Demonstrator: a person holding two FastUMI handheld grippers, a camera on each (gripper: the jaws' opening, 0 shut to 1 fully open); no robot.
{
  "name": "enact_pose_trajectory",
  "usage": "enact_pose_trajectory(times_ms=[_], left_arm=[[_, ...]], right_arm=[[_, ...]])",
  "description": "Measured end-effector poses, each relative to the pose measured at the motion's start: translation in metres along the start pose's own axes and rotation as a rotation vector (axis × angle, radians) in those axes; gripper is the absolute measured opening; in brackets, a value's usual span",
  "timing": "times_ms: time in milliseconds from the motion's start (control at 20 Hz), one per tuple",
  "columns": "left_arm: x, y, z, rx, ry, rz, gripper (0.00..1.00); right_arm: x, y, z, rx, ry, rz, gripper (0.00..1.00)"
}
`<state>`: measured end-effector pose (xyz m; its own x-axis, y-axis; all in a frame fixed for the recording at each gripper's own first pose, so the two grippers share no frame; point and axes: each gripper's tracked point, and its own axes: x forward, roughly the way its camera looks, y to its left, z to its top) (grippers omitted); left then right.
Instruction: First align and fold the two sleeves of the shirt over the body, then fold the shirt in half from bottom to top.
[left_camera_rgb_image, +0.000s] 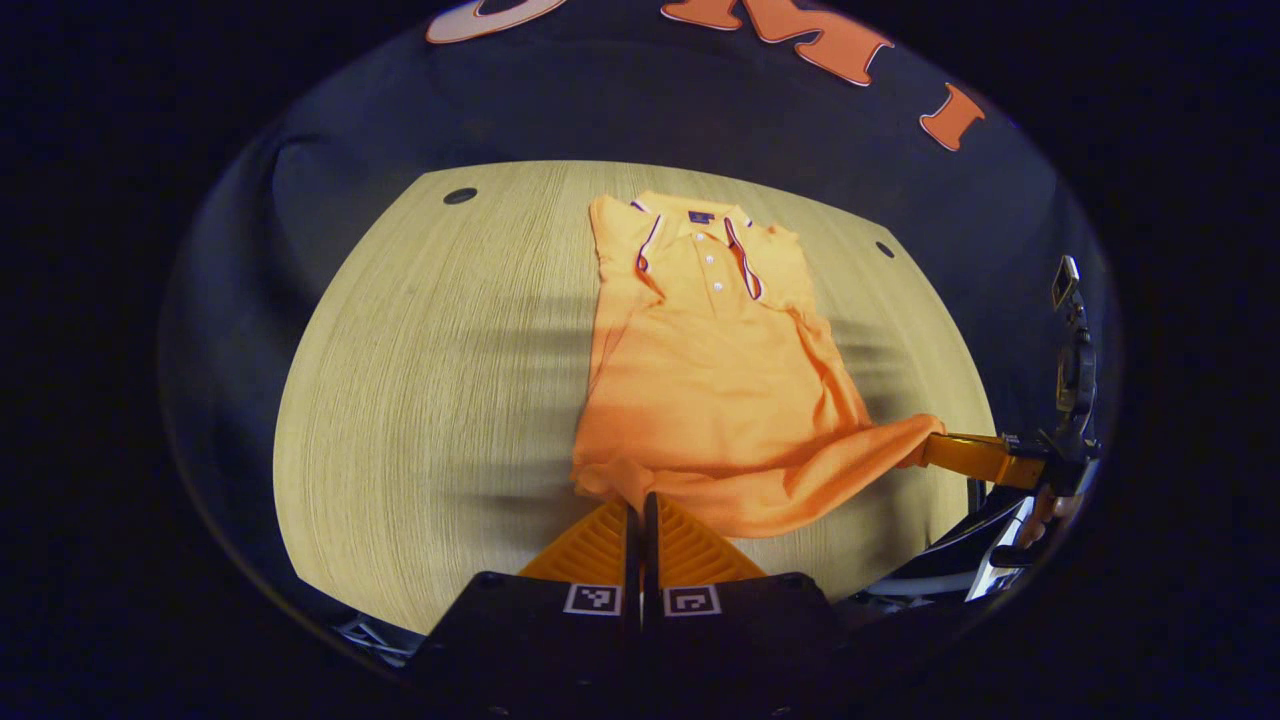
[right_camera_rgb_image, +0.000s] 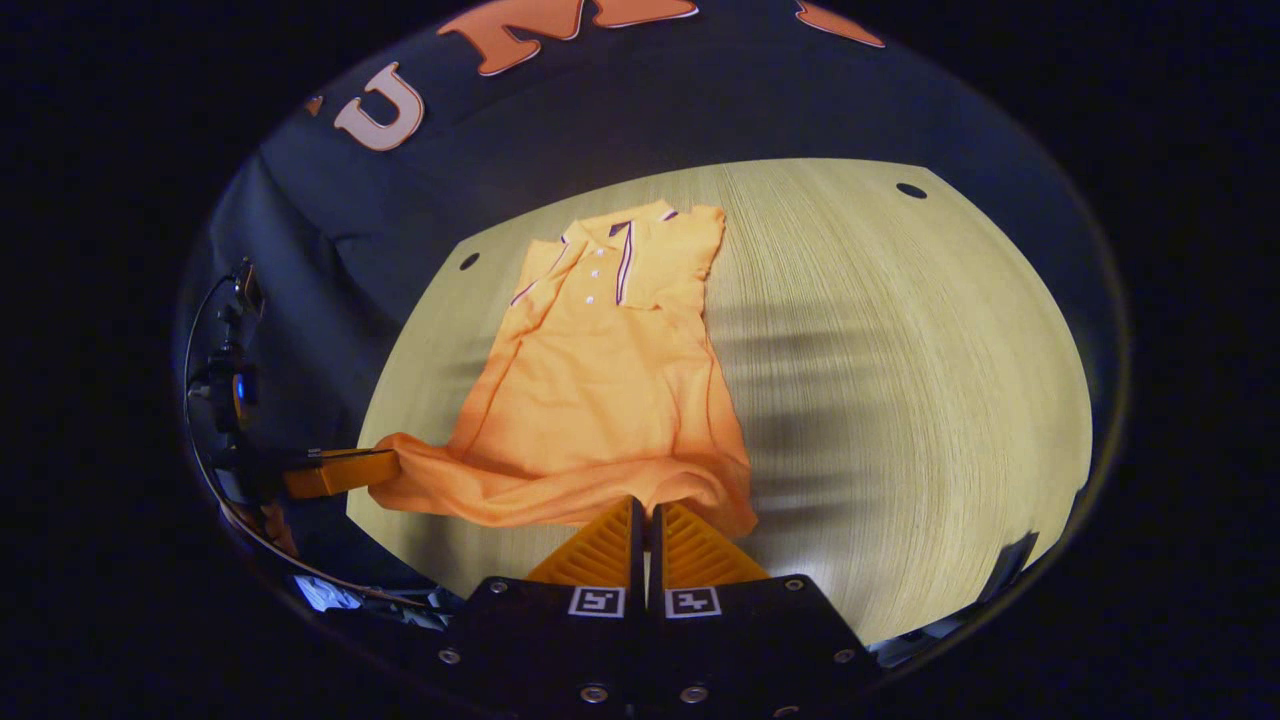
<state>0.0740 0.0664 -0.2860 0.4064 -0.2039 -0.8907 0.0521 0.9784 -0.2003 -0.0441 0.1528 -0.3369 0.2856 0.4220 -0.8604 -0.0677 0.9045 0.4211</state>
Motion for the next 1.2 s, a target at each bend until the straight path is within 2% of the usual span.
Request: enact_pose_trajectory(times_ms=[400,850,1000,1200], left_arm=[[0.018,-0.001,0.079,-0.009,-0.066,0.033,0.01],[0.024,-0.01,0.175,-0.006,-0.142,0.075,0.01],[0.028,-0.004,0.201,-0.008,-0.169,0.089,0.01],[0.049,0.007,0.229,0.011,-0.175,0.063,0.01]], right_arm=[[0.004,-0.016,0.075,-0.028,-0.07,0.027,0.0],[0.017,0.009,0.172,-0.102,-0.137,0.119,0.0],[0.025,0.006,0.194,-0.094,-0.151,0.114,0.01],[0.039,0.0,0.218,-0.075,-0.171,0.074,0.01]])
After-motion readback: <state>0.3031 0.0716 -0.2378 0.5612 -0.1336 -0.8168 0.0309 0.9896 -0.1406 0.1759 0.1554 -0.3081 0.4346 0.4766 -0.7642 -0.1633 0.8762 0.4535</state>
